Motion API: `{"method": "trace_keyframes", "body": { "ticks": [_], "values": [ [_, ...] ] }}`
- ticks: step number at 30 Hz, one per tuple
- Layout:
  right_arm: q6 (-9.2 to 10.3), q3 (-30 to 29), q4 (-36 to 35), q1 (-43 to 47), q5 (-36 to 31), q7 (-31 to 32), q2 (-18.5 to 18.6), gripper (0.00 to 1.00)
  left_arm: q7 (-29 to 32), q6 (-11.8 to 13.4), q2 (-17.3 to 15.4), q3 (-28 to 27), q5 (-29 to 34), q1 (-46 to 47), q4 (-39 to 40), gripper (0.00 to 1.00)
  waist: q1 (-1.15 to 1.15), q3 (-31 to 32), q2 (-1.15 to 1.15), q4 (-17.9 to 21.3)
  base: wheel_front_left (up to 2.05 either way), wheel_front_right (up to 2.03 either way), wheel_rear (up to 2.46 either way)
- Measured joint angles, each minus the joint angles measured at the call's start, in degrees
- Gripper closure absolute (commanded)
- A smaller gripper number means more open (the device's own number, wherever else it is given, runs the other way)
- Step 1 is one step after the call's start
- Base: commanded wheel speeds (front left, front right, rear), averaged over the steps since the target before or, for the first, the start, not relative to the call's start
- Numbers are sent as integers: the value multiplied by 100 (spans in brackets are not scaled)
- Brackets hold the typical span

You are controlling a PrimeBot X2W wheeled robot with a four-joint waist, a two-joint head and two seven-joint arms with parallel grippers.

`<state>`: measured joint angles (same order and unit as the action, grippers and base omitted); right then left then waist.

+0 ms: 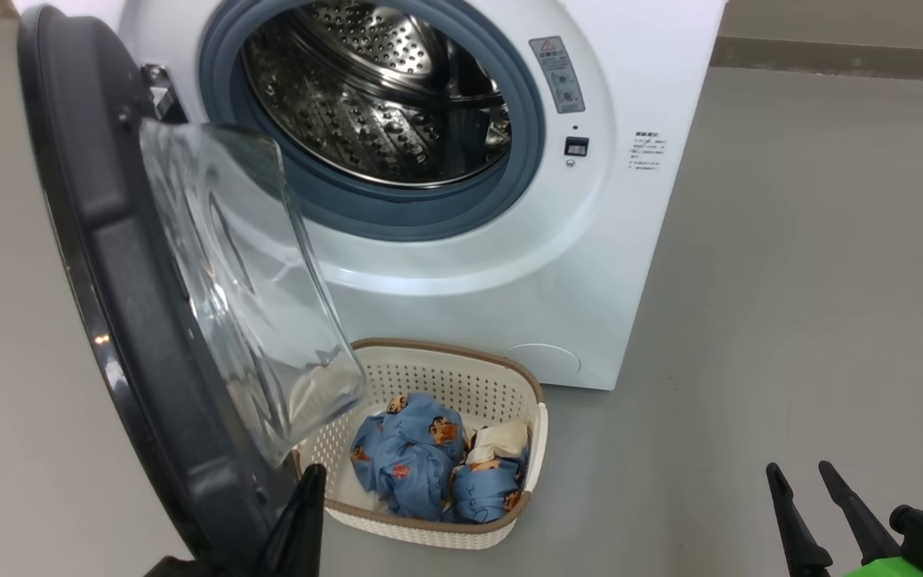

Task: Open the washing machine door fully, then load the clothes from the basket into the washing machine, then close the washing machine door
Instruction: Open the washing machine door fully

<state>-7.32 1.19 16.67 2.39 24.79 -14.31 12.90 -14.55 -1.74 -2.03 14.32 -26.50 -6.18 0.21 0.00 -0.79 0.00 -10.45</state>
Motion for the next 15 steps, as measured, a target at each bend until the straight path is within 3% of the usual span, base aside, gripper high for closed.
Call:
{"method": "trace_keyframes", "body": {
  "ticks": [15],
  "values": [
    [0, 9, 1, -4, -1, 0, 2, 0, -2, 304, -20, -205, 311, -125, 490, 100, 0, -102, 0, -287, 0, 0, 0]
  ]
}}
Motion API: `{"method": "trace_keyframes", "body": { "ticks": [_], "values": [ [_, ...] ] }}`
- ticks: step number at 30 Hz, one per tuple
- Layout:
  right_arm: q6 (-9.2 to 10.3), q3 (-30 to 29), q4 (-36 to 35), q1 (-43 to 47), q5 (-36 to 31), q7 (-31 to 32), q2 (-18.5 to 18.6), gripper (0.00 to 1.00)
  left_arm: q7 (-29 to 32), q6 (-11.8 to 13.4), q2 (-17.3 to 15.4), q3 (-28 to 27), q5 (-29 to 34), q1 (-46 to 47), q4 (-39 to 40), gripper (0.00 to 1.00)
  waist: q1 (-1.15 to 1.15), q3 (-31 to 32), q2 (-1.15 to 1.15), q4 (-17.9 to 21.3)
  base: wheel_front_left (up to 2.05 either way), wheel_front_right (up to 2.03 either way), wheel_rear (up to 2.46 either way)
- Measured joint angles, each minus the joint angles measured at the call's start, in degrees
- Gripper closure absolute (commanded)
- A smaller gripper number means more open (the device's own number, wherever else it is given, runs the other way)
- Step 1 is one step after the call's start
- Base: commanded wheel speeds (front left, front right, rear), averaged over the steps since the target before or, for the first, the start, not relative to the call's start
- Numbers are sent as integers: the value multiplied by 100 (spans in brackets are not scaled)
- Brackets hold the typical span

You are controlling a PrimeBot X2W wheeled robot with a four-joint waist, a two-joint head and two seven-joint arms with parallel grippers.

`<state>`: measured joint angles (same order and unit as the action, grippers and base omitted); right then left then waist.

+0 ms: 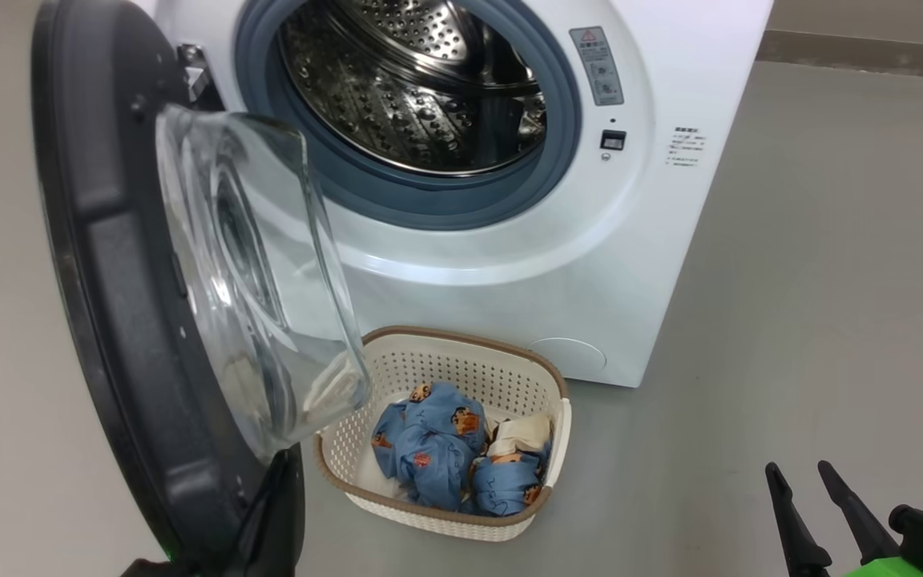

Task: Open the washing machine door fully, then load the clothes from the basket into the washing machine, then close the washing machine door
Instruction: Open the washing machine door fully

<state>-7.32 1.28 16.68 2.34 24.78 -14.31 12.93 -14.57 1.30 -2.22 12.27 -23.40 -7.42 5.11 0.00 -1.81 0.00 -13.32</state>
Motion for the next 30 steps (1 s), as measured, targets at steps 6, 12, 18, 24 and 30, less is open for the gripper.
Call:
{"method": "trace_keyframes", "body": {
  "ticks": [6, 12, 18, 24, 30],
  "values": [
    [0, 15, 2, -1, 1, 0, 0, 0, -5, 53, -12, 12, 207, -124, 219, 100, 0, 13, 0, -100, 0, 0, 0],
    [0, 40, 10, -2, 1, 0, 2, 0, -5, 98, -18, 67, 210, -202, 333, 100, 0, 54, 0, -134, 0, 0, 0],
    [0, 77, 15, -2, 4, 0, 2, 0, -5, 103, -34, 63, 245, -215, 330, 100, 0, 89, 0, -116, 0, 0, 0],
    [0, 85, 15, -2, 5, 0, 1, 0, -5, 149, -34, -5, 253, -261, 311, 100, 0, 112, 0, -98, 0, 0, 0],
    [0, 85, 12, -2, 5, 0, -1, 0, -5, 199, -30, -141, 348, -317, 310, 100, 0, 102, 0, -111, 0, 0, 0]
  ]
}}
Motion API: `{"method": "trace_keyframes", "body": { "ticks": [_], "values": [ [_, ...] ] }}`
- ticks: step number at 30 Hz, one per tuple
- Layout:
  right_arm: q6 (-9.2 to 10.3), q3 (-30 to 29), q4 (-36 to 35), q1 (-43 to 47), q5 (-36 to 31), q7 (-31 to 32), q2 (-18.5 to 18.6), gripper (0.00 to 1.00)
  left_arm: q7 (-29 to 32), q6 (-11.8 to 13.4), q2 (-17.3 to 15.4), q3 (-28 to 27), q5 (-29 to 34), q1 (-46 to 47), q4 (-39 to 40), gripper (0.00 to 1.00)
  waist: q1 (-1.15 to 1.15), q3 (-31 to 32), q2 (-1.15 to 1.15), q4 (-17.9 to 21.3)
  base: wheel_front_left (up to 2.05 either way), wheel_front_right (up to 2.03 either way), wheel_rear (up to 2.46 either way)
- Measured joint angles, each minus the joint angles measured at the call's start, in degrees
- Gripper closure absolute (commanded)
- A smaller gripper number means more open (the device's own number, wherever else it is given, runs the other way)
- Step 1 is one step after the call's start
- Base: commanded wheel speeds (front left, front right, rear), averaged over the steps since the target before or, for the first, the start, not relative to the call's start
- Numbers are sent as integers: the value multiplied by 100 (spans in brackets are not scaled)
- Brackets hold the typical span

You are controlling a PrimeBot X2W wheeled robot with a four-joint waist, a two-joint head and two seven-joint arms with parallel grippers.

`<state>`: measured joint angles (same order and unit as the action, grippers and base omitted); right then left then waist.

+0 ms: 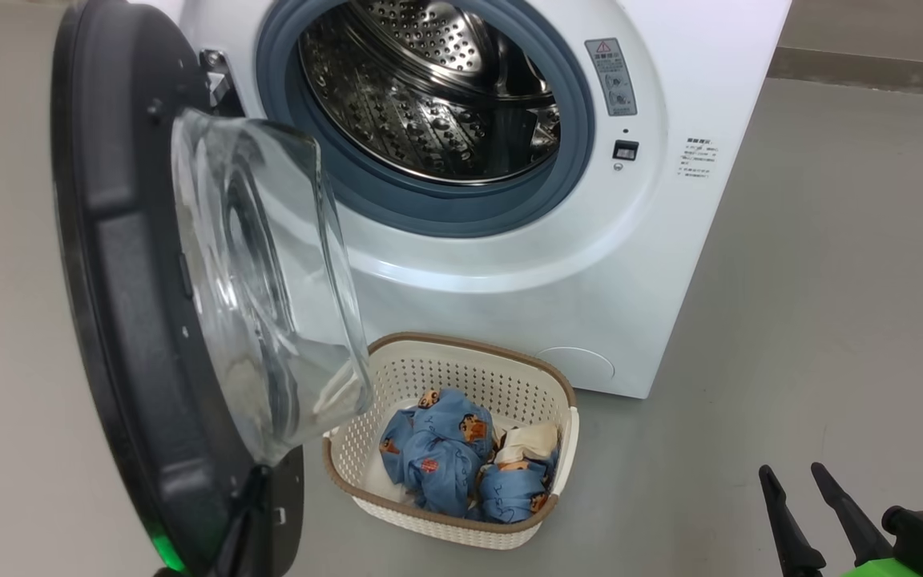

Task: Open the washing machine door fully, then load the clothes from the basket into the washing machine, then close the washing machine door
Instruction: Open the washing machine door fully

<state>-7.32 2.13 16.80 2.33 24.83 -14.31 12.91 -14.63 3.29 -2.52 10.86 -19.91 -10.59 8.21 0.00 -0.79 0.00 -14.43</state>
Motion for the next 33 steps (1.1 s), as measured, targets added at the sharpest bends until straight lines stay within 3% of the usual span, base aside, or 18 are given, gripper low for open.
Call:
{"method": "trace_keyframes", "body": {
  "ticks": [13, 33],
  "values": [
    [0, 34, 5, 2, 9, 0, 0, 0, 0, 204, 1, -467, 130, -133, 35, 100, 0, 80, 0, -70, 0, 0, 0],
    [0, 78, 18, 2, 9, 0, -12, 0, -10, 249, 13, -1348, 308, -84, -171, 100, 0, 52, 0, -97, 0, 0, 0]
  ]
}}
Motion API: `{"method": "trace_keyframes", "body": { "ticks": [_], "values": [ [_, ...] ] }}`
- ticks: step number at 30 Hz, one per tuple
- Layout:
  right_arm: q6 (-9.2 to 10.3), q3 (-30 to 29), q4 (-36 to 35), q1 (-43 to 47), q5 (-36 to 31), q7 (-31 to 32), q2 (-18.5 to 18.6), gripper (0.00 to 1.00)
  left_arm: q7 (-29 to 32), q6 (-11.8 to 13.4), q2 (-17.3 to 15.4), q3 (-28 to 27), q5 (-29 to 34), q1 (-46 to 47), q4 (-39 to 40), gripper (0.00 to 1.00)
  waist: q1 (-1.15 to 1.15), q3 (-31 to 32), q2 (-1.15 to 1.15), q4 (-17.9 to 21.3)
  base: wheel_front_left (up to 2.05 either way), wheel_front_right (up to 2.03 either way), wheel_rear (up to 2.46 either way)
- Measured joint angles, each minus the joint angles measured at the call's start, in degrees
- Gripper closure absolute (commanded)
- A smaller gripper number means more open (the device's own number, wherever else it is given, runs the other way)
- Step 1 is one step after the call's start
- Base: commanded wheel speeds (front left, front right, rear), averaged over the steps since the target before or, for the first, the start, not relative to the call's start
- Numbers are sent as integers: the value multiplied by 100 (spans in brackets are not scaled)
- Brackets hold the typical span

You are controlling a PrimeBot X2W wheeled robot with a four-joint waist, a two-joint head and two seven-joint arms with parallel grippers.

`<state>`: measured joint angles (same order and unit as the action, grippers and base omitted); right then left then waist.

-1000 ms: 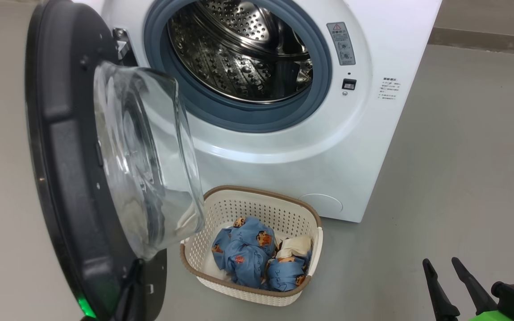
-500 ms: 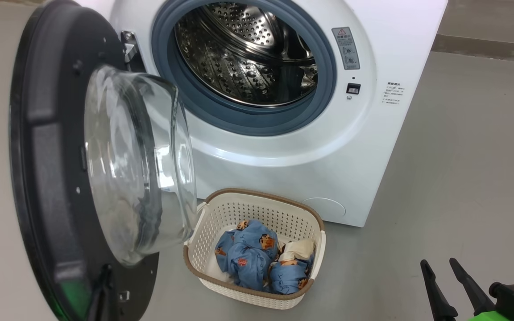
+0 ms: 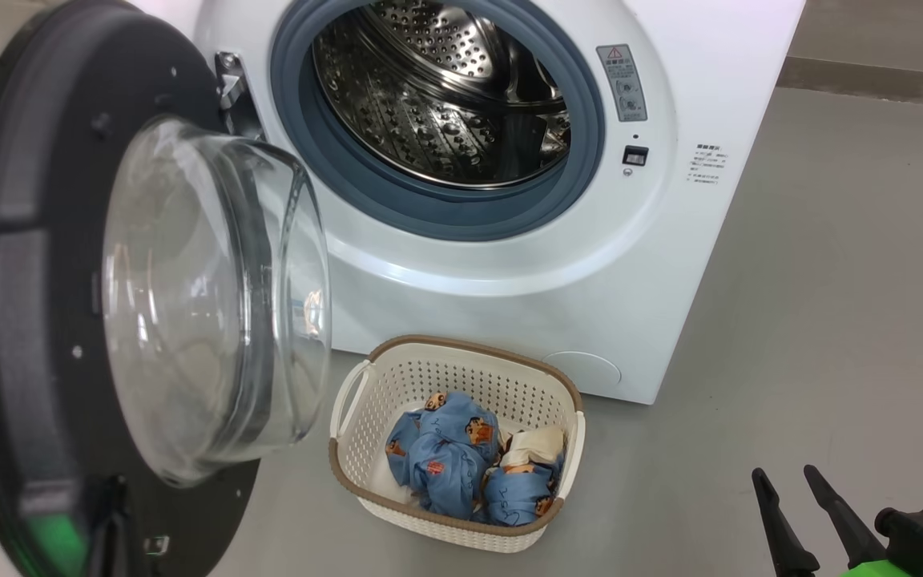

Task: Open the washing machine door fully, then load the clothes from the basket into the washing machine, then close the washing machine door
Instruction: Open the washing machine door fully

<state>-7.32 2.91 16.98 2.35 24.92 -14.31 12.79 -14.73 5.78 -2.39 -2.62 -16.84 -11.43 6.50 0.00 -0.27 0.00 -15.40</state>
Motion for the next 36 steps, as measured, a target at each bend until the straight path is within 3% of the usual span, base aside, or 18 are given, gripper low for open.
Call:
{"method": "trace_keyframes", "body": {
  "ticks": [36],
  "values": [
    [0, 26, 1, 1, 0, 0, 7, 0, -7, -192, -136, -1233, 143, 608, -859, 100, 0, -39, 0, -50, 0, 0, 0]
  ]
}}
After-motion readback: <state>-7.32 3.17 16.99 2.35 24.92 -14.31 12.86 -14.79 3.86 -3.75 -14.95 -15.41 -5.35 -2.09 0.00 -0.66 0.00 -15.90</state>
